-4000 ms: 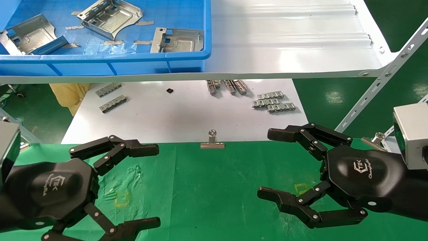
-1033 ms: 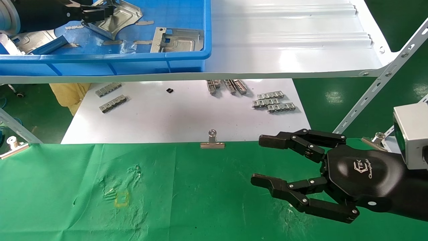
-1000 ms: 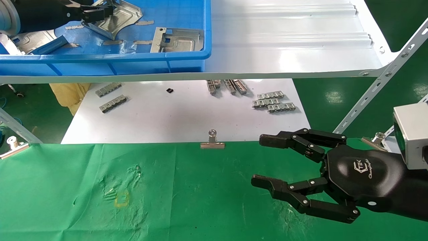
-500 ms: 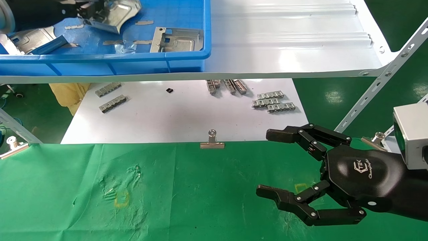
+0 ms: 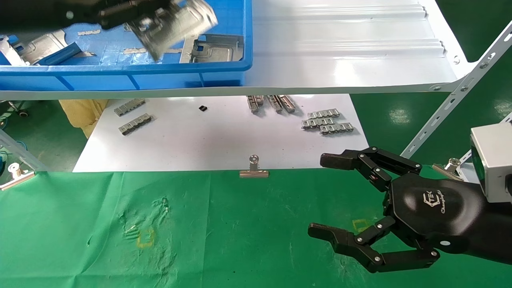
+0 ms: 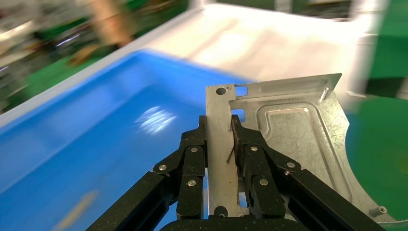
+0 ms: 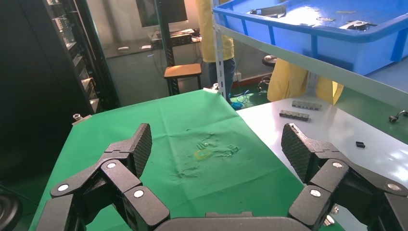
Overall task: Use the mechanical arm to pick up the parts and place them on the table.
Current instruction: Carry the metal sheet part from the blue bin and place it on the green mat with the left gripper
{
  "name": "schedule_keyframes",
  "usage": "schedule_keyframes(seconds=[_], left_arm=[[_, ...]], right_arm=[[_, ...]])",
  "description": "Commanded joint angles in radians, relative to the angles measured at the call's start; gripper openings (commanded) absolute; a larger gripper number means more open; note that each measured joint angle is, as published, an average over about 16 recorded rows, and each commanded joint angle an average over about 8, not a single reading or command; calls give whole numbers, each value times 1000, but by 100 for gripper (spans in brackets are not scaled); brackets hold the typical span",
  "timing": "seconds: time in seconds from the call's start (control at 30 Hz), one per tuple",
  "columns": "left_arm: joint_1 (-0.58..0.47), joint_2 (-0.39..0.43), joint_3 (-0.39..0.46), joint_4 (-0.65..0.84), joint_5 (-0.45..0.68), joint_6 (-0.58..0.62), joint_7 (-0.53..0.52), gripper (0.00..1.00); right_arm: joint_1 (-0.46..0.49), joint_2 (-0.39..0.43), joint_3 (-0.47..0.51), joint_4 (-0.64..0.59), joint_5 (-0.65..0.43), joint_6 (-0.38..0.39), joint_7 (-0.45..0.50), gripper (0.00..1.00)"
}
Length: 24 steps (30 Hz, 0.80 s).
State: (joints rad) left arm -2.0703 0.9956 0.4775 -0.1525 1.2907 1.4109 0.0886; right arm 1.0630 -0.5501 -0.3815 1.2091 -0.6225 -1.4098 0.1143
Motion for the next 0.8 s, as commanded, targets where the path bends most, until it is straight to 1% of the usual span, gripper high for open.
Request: schedule_keyframes(seconds=[0.03,0.13,0.23,0.4,0.5,0.57,0.63,0.8], left_arm=[[6,-19,-12,-12,-19,117,41,0],[45,-42,-12,-64,-54,182,97,0],[109,-80,10,-170,-109,199,145,0],[250,-192,91,-419,-260,199,190,0],[313,-249,156,-508,-310,189,219,0],[336,-266,199,-519,-300,180,254,0],[347,-268,240,-503,-264,170,302,0],[361,-232,319,-401,-148,146,439,0]], right_arm=[[0,0,0,0,0,0,0,100],[0,0,0,0,0,0,0,100],[0,0,0,0,0,0,0,100],[0,0,0,0,0,0,0,100],[0,0,0,0,0,0,0,100],[0,0,0,0,0,0,0,100],[0,0,0,0,0,0,0,100],[0,0,0,0,0,0,0,100]])
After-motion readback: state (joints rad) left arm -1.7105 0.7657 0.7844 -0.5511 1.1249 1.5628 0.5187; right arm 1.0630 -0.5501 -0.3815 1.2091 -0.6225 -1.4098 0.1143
